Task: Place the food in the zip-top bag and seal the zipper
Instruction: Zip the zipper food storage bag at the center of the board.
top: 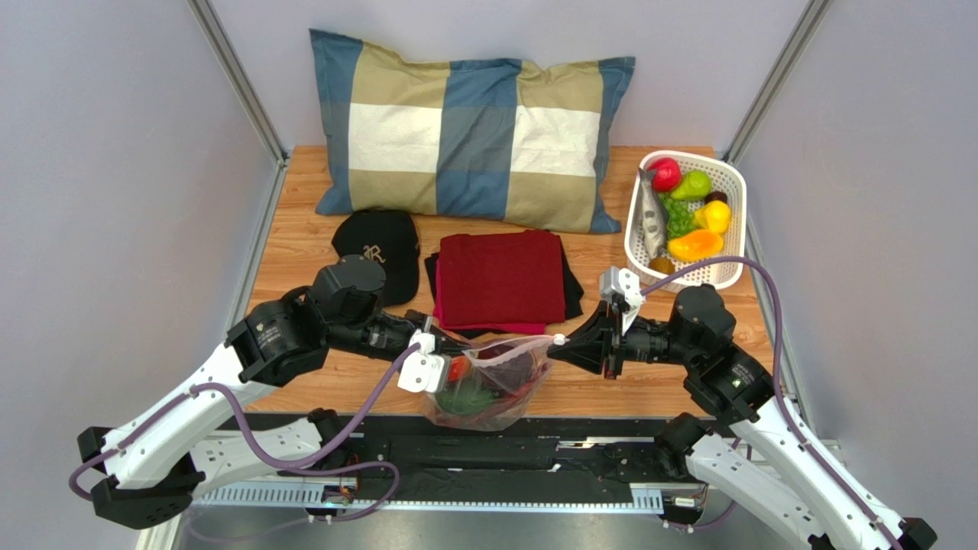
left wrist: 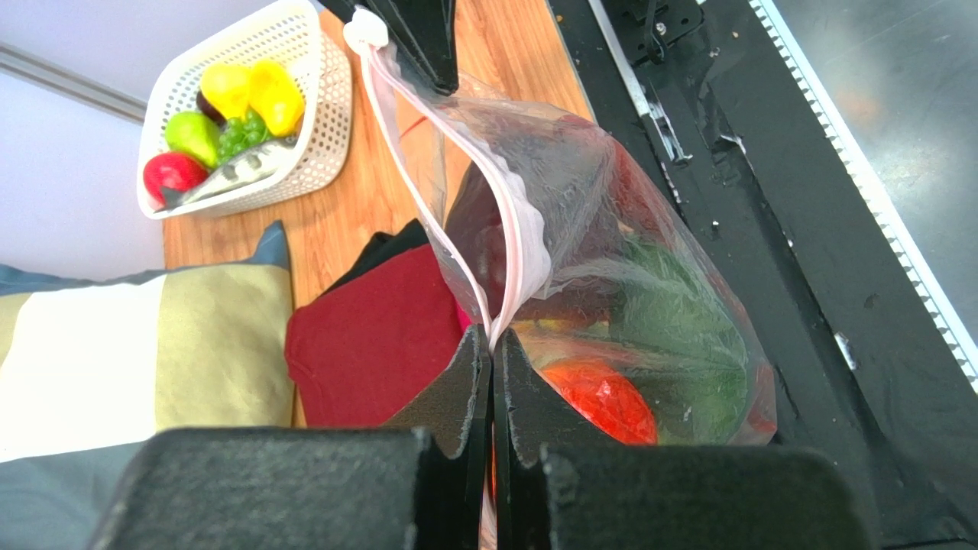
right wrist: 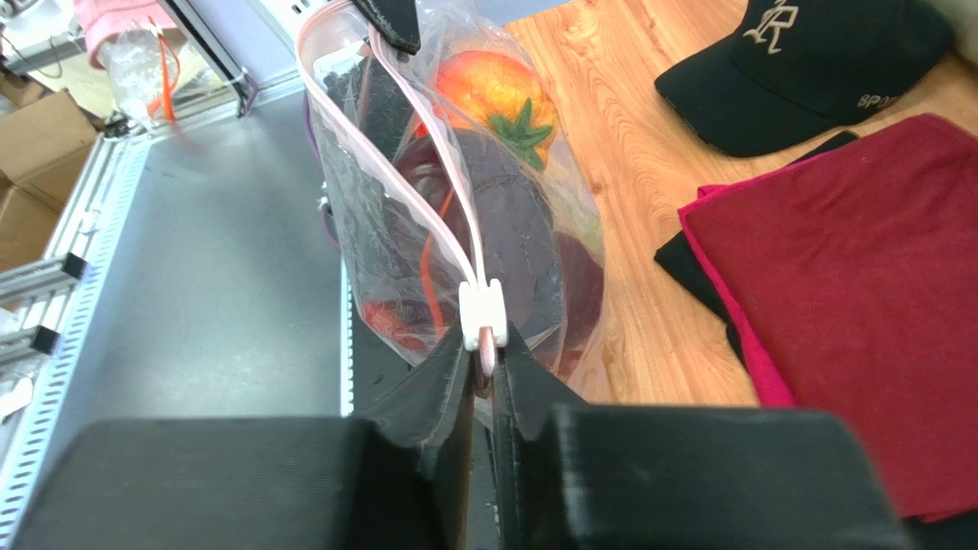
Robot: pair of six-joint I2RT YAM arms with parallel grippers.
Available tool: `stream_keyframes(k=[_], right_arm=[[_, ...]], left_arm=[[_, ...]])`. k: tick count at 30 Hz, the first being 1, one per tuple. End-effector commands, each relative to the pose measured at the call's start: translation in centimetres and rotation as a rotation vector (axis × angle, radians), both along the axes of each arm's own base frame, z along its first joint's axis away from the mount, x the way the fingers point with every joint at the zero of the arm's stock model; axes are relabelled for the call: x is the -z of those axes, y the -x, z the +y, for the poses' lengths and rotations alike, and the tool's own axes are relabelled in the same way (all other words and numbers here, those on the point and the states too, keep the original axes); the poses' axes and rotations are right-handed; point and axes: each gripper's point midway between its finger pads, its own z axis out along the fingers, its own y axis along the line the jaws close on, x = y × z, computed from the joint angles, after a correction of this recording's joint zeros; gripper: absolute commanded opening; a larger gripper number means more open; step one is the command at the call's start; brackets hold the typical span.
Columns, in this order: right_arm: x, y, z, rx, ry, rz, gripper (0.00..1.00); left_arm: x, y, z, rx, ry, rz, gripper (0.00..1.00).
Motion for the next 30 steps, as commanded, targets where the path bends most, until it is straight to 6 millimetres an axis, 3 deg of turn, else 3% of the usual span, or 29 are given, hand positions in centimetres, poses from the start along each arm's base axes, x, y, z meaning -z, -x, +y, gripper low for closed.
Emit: stream_keyframes(k=[1,4,6,7,8,9,10,12,13,14,16,17,18,20,23,30], right_arm=[[-2.2,0.1,-0.1,-0.004,-0.032,-0.077,0.00],[-2.2,0.0,-0.2,0.007,-0.026,-0.092,0.00],[-2.6,0.1,-0.2,0.004,-0.032,-0.096,0.00],[-2.5,0.0,-0.2,0.004,-0.029,-0.093,0.00],[-2.6,0.0,-0.1,-0.001,-0.028,-0.095,0.00],[-2.7,0.0,-0.1,-0.005,-0.027,-0.109,0.00],[-3.1,0.1,-0.1,-0.015,-0.028,-0.116,0.00],[-3.3,0.1,0.0,-0.027,-0.023,-0.118,0.00],[-3.5,0.2,0.0,-0.031,-0.019,-0.125,0.00],[-3.7,0.2,0.0,-0.031,-0.018,-0.126,0.00],[-3.9,0.2,0.0,-0.030,-0.009,-0.115,0.00],[-4.0,0.2,0.0,-0.029,-0.008,-0.114,0.00],[-4.1,0.2,0.0,-0.024,-0.006,-0.113,0.00],[-4.2,0.1,-0.1,-0.014,-0.002,-0.113,0.00],[-4.8,0.0,-0.2,0.002,-0.009,-0.122,0.00],[-5.0,-0.2,-0.1,0.025,0.004,-0.090,0.00]], left_arm=[[-2.1,-0.3,-0.7,0.001,0.079,-0.035,0.00],[-2.6,-1.0,-0.7,-0.059,0.107,-0.016,0.00],[-4.1,-1.5,-1.2,-0.127,0.168,0.042,0.16],[-5.2,-1.9,-1.3,-0.154,0.200,0.046,0.35],[-6.4,-2.1,-1.6,-0.159,0.236,0.051,0.43],[-6.8,-2.1,-2.1,-0.161,0.240,0.079,0.48],[-8.4,-1.9,-2.2,-0.149,0.269,0.080,0.54],[-8.2,-2.3,-3.4,-0.141,0.226,0.129,0.60],[-9.8,-2.2,-3.6,-0.134,0.240,0.141,0.67],[-9.3,-2.1,-3.7,-0.144,0.200,0.183,0.71],[-10.0,-2.5,-5.0,-0.149,0.171,0.255,0.72],[-8.9,-2.8,-5.9,-0.153,0.124,0.307,0.72],[-9.9,-2.5,-6.2,-0.136,0.135,0.326,0.73],[-9.9,-2.1,-7.3,-0.121,0.121,0.365,0.73],[-8.6,-1.4,-9.5,-0.093,0.072,0.387,0.72],[-7.5,-0.7,-11.6,-0.103,0.026,0.490,0.65]])
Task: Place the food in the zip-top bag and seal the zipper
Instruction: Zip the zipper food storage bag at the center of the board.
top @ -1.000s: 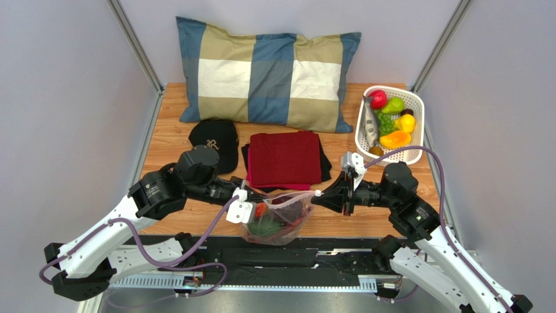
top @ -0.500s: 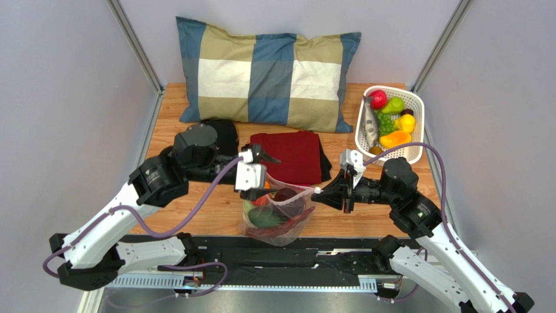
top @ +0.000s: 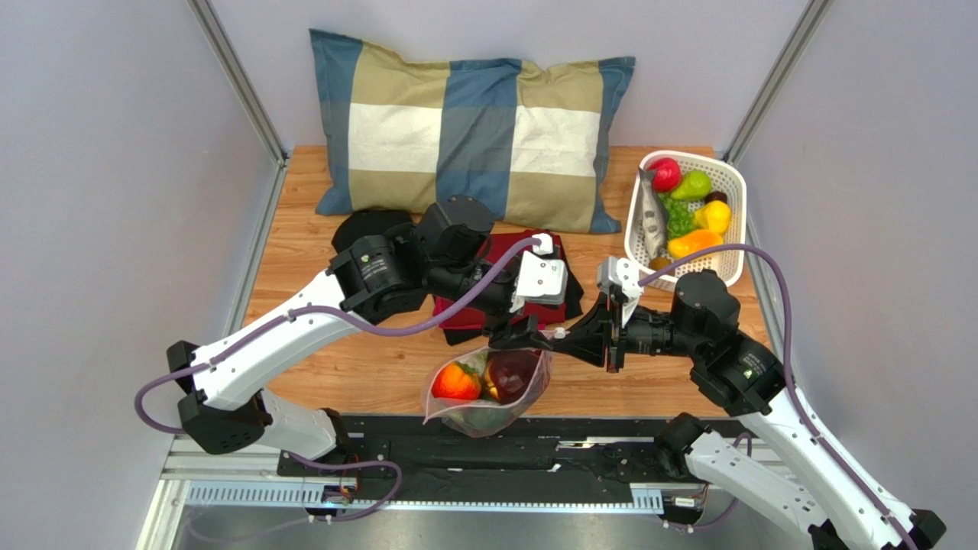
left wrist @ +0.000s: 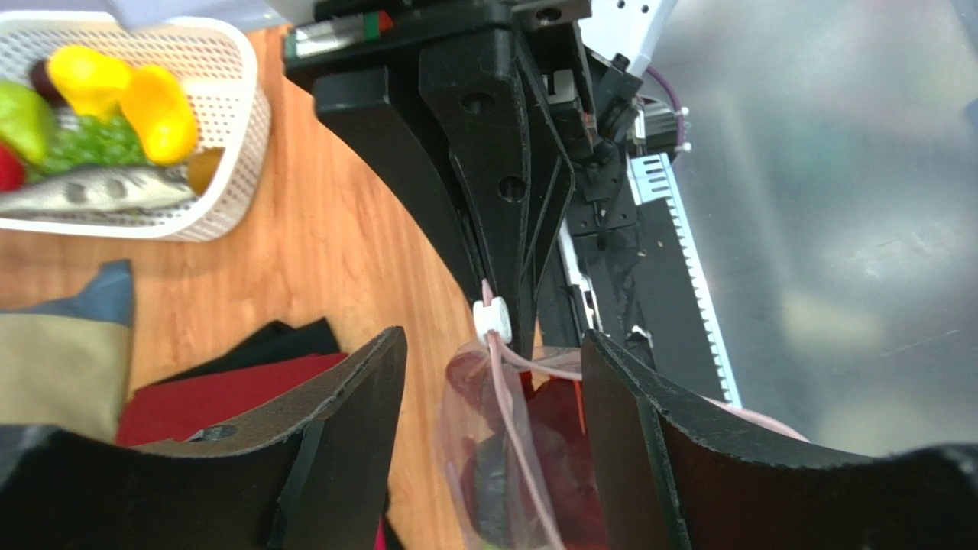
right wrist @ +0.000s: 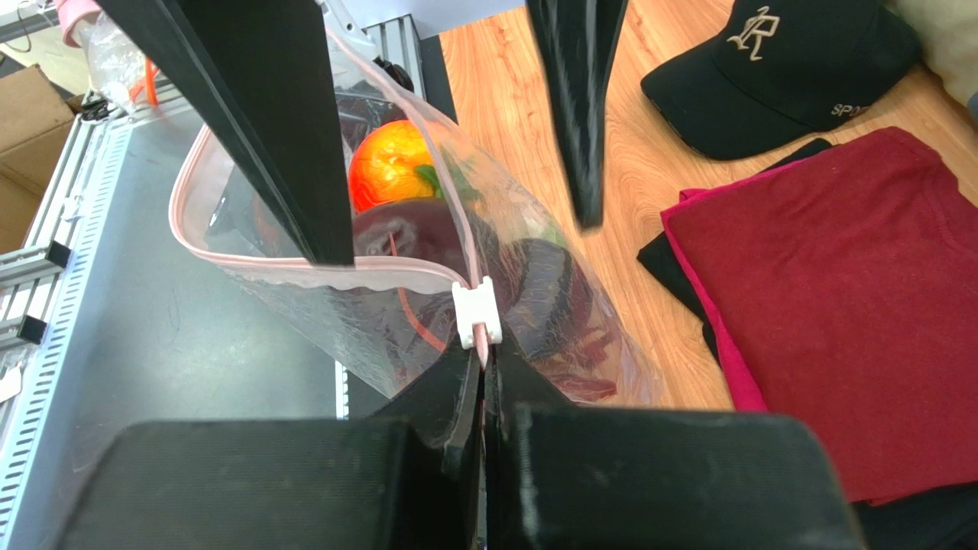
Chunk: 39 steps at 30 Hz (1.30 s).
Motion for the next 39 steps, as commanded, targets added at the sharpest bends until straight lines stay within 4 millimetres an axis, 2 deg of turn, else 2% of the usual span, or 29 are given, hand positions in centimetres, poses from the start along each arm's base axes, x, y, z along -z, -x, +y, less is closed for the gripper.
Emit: stream_keyframes(k=[1,7,15,18,19,24,26,33,39], right_arm=[[-2.9,-0.3,-0.1,0.029,-0.049,-0.059,0.00],[-3.2,-0.2,0.0,0.033,-0.052,-0.058,0.00],[-3.6,-0.6,0.2,0.053,-0.046,-0.023,0.00],[-3.8,-0.6,0.2,0.057,-0.053,-0.025,0.00],[-3.9,-0.5,0.2,0.058,-0.055,-0.026,0.00],[-3.7,-0.5,-0.2,0.076,-0.048,-0.026,0.00],[-3.6,-0.7,-0.5,0.099,-0.045,-0.028,0.00],[-3.2,-1.2,-1.4,0.176,-0.037,-0.014,0.00],[-2.2,-2.4,-3.0,0.305,-0.005,-0.017,0.00]], left_arm=[[-2.1,0.8,-0.3,-0.022,0.031,0.083,0.65],[-0.9,0.7,-1.1,-0.073,-0.013,0.148,0.58],[0.4,0.6,-1.6,-0.110,-0.071,0.165,0.54],[0.9,0.6,-1.7,-0.113,-0.086,0.161,0.44],[1.1,0.6,-1.6,-0.118,-0.094,0.165,0.37],[2.1,1.1,-0.2,-0.108,-0.123,0.151,0.10],[2.2,1.6,0.7,-0.094,-0.131,0.149,0.05],[4.8,2.5,3.8,-0.087,-0.225,0.135,0.04],[5.9,2.8,6.8,-0.111,-0.263,0.097,0.04]])
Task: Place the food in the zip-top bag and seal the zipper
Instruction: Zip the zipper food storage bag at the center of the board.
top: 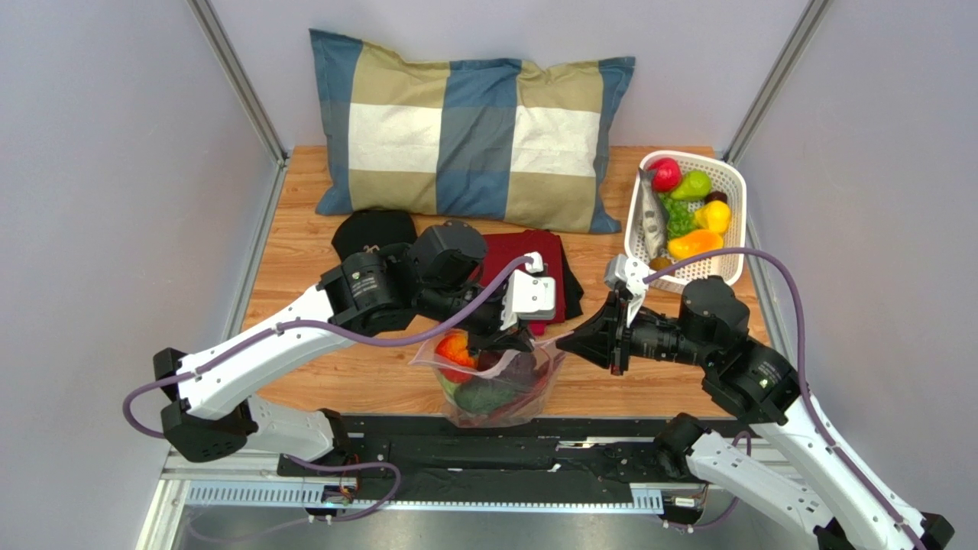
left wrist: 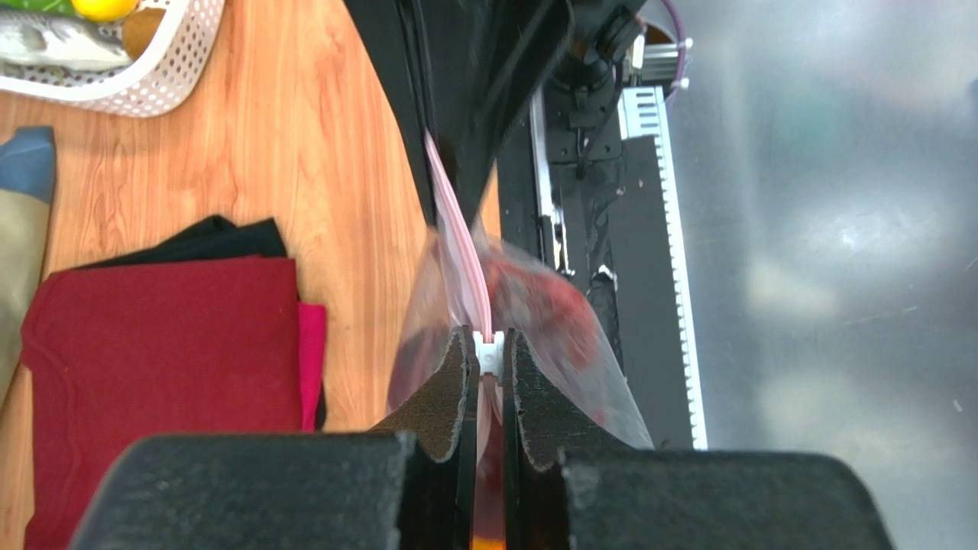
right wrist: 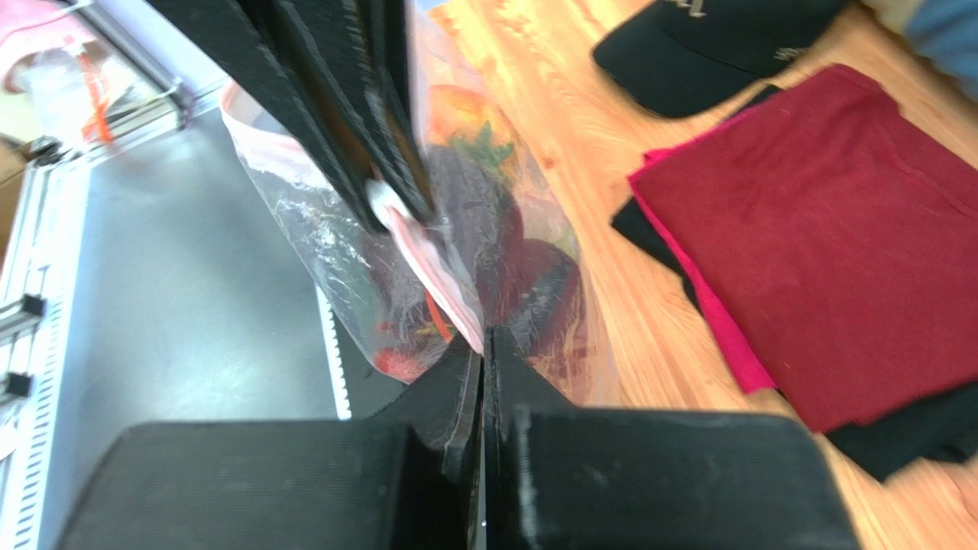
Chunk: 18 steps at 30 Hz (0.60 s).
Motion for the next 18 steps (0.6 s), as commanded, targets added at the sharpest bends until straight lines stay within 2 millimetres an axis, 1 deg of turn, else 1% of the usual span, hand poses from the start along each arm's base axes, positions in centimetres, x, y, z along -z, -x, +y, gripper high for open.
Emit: stream_keyframes(k=[1,3,4,5,6,7,8,10,14,18], right_arm=[[-1.7,-2.0,-2.0,0.179,-0.024,-0.076,0.00],[-1.3,-2.5,-2.7,0.222,-0.004,-0.082,0.00],[-1.4,-2.5,-3.1,0.236,-0.005,-0.097,0.00],[-1.2,-2.7,-3.4,0.251,0.006,-0.108,0.00],[-0.9,-3.0,-3.8,0.279,0.019,-0.114,0.00],[-1.0,-2.9,-4.2,0.289,0.016,-0.127,0.00],[-0.7,-3.0,-4.5,0.296,0.032,-0.136,0.00],[-0.6,-3.1,-5.0,0.317,0.047,-0.149,0.00],[-0.6,-3.1,-6.0,0.341,0.074,-0.188,0.00],[-0.6,-3.1,-6.8,0.365,0.096,-0.206,0.00]], left_arm=[[2.1,1.3,5.4,-0.016,-0.129,0.009,0.04],[2.9,1.4,6.4,-0.031,-0.155,0.023,0.04],[2.9,1.3,7.4,-0.047,-0.161,0.028,0.04],[3.5,1.3,8.0,-0.054,-0.177,0.035,0.04],[3.6,1.2,8.5,-0.060,-0.180,0.024,0.04],[3.6,1.3,9.5,-0.069,-0.185,0.017,0.04],[3.9,0.8,10.1,-0.095,-0.197,0.012,0.04],[3.9,0.8,11.4,-0.106,-0.202,-0.009,0.04],[4.6,0.3,13.8,-0.137,-0.244,-0.083,0.04],[4.8,-0.2,15.5,-0.172,-0.262,-0.148,0.03]])
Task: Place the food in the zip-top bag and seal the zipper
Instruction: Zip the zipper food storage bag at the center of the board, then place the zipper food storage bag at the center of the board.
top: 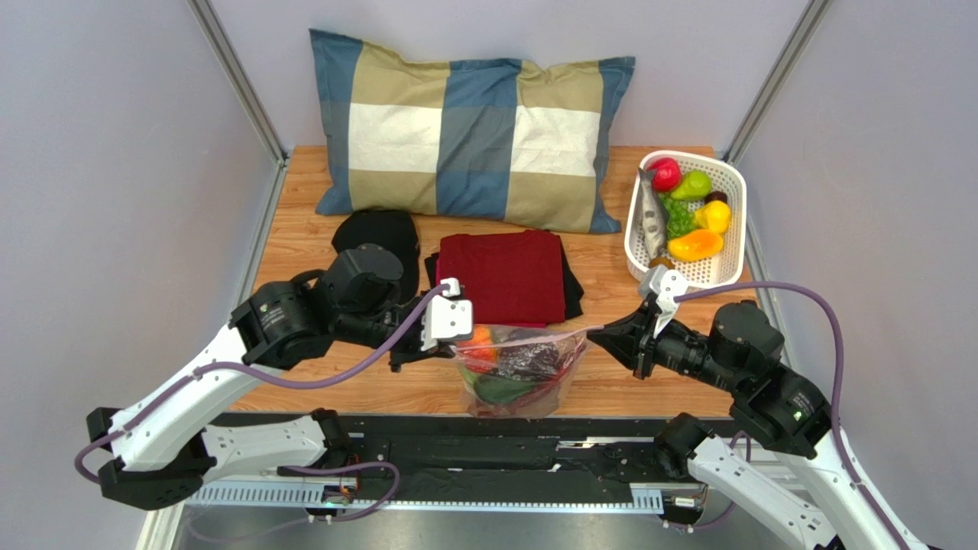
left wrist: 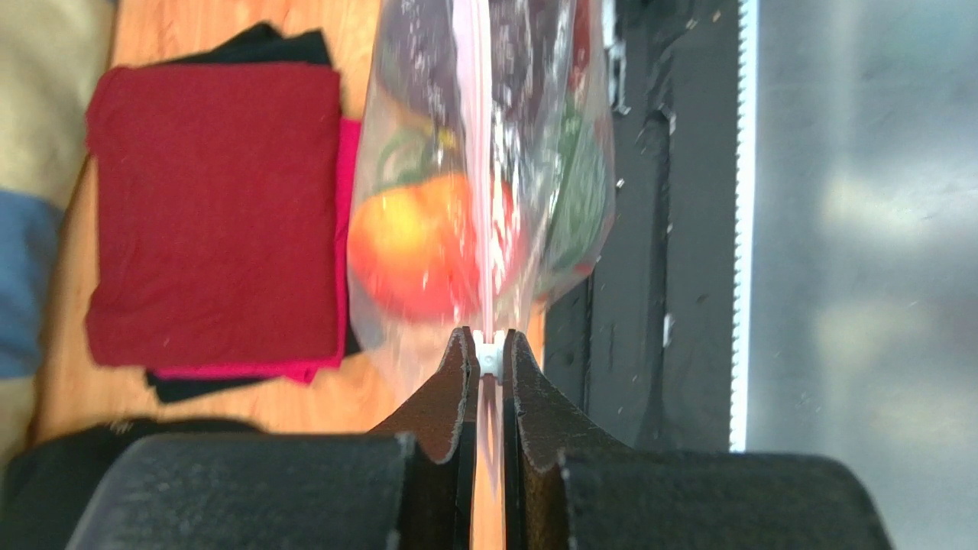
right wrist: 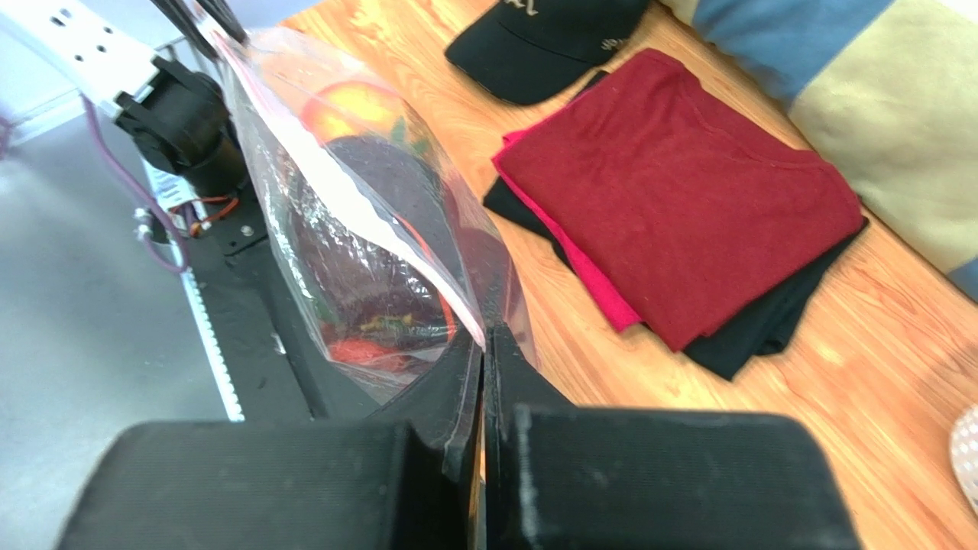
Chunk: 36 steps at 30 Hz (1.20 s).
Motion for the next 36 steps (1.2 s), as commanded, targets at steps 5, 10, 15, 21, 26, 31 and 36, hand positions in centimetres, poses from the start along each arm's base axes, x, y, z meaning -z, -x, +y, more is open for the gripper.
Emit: stream_keyframes(k=[5,10,15,21,26,31,36], right_arm=[[-1.5,-1.3,-2.5,0.124,0.042,-0.101,0.00],[-2.4,-0.4,-1.8,0.056,0.029,-0.095,0.00],[-5.1,1.6,-1.6,-0.029,0.006,-0.109,0.00],[-4.7,2.8,-2.1,-0.089,0.076,-0.115,0.00],[-3.2,-0.5,-3.3,0.097,0.111,-0.097,0.00],[-0.9,-3.6,-2.2,0.156,0.175,0.005,0.00],[1.0,-7.7,-1.5,0.207,0.261,-0.055,0.00]], left_arm=[[1.9,0.2,5.1,-0.065,-0.130,-0.050,0.02],[0.3,0.3,3.6,-0.033,-0.077,-0.041,0.01],[-2.7,1.6,1.8,0.043,0.016,0.009,0.00],[-3.2,1.3,0.8,0.031,0.051,0.049,0.00],[-2.0,-0.8,-0.5,-0.045,0.031,0.116,0.00],[-1.6,-5.9,-2.2,-0.180,0.033,0.183,0.00],[-0.2,-10.6,-3.4,-0.252,0.035,0.150,0.00]])
